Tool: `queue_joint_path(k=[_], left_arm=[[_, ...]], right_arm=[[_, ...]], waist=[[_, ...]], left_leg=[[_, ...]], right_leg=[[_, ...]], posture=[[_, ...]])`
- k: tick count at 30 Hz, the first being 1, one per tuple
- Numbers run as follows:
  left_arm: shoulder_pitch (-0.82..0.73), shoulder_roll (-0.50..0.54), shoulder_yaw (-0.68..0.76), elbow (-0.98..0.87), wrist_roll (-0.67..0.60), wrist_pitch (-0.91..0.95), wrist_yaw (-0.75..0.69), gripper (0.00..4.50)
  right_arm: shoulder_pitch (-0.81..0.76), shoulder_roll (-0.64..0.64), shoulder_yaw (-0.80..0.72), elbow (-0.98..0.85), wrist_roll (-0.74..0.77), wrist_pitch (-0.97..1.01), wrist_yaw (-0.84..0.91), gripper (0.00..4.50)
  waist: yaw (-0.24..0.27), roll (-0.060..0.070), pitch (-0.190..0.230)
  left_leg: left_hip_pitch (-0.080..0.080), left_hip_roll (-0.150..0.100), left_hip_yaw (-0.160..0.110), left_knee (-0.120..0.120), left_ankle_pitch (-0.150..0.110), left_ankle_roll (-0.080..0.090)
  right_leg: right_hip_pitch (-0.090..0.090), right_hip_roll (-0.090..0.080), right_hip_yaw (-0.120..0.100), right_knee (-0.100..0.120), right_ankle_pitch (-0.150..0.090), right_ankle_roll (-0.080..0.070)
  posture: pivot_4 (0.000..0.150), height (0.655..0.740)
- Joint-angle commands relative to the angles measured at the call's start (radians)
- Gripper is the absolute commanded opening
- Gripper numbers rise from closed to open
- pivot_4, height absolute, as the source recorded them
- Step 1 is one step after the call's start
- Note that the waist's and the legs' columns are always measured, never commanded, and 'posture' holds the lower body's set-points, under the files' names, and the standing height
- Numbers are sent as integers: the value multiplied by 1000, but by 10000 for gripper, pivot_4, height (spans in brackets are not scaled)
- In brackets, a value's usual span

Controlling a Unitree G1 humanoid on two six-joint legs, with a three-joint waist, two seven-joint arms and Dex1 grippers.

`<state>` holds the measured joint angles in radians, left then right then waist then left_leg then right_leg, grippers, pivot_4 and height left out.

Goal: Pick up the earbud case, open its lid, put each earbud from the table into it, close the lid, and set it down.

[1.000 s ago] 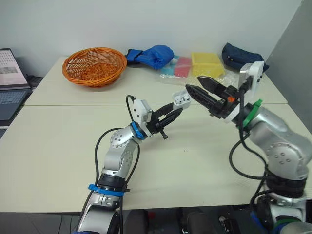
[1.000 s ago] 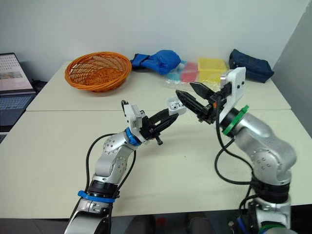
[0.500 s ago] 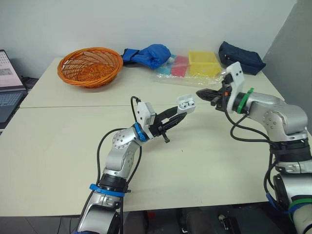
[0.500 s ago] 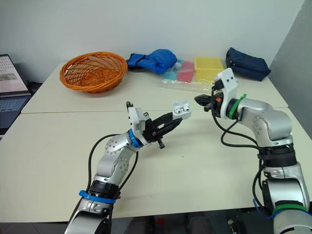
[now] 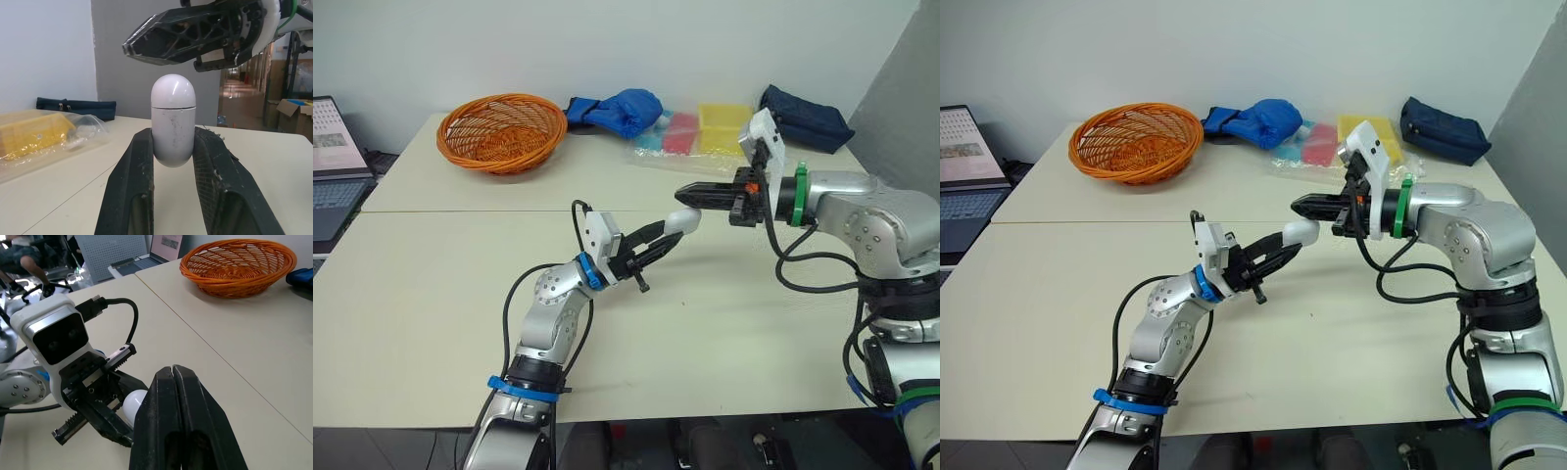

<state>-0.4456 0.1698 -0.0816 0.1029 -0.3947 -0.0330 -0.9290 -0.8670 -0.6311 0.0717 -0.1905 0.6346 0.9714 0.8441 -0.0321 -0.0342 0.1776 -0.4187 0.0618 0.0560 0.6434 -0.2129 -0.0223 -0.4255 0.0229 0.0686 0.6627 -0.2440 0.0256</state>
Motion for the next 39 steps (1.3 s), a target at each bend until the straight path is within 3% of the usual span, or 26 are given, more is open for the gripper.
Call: queue_joint_path(k=[1, 6, 10, 13, 16, 19, 23, 26, 32, 39], left_arm=[[-26, -9, 3, -25, -10, -22, 2, 7613], [-34, -10, 4, -19, -11, -21, -3, 7613], [-47, 2, 11, -11, -18, -4, -10, 7613], [-73, 38, 20, -10, -69, 142, -18, 7613], [-104, 91, 24, -21, -168, 439, 1, 7613], [-122, 143, 19, -26, -211, 638, 17, 7613], [-157, 212, -2, 9, -227, 900, 54, 7613], [-201, 198, 47, 60, -269, 1069, 123, 7613], [-245, 147, 193, 128, -302, 1311, 311, 7613], [-201, 159, 205, 103, -275, 1420, 384, 7613]], right_arm=[[18, -14, 12, -57, -53, -45, -29, 172], [91, 3, 48, -104, -159, -126, -105, 172], [105, 62, -52, -126, -110, -156, -144, 172], [155, 50, -154, -179, -38, -195, -98, 1788], [277, 3, -201, -240, -28, -255, -41, 9251], [392, -29, -193, -275, -65, -350, -3, 20112], [653, -94, -99, -275, -236, -654, 135, 33935], [726, -55, -59, -230, -280, -755, 123, 43963], [751, 15, -24, -164, -353, -823, 57, 44526], [751, 35, -15, -107, -379, -872, 46, 44526]], waist=[[0, 0, 0], [0, 0, 0], [0, 0, 0], [2, 0, 0], [3, 0, 0], [0, 0, 0], [-2, 0, 0], [-10, 0, 0], [-15, -1, 0], [-14, -1, 0]], left_leg=[[0, 0, 0, 0, 0, 0], [0, 0, 0, 0, 0, 0], [0, 0, 0, 0, 0, 0], [0, 0, 0, 0, 0, 0], [0, 0, -1, 0, 0, 0], [0, 0, -3, 0, 0, 0], [0, -1, -4, 0, 0, 0], [2, 0, -4, 0, 0, 0], [3, 0, -4, 2, 0, 0], [3, 0, -4, 0, 0, 0]], right_leg=[[0, 0, 0, 0, 0, 0], [0, 0, 0, 0, 0, 0], [0, 0, 0, 0, 0, 0], [0, 0, 0, 0, 0, 0], [0, 0, -1, -1, 0, 0], [2, 0, -3, -2, -1, 1], [1, 1, -3, -1, -1, 1], [1, 1, -3, 1, -1, 0], [3, 1, -3, 2, 0, 0], [3, 1, -2, 1, 0, -1]], posture=[[1500, 7400], [1500, 7400], [1500, 7400], [1500, 7400], [1500, 7400], [1500, 7400], [1500, 7400], [1500, 7400], [1500, 7400], [1500, 7400]])
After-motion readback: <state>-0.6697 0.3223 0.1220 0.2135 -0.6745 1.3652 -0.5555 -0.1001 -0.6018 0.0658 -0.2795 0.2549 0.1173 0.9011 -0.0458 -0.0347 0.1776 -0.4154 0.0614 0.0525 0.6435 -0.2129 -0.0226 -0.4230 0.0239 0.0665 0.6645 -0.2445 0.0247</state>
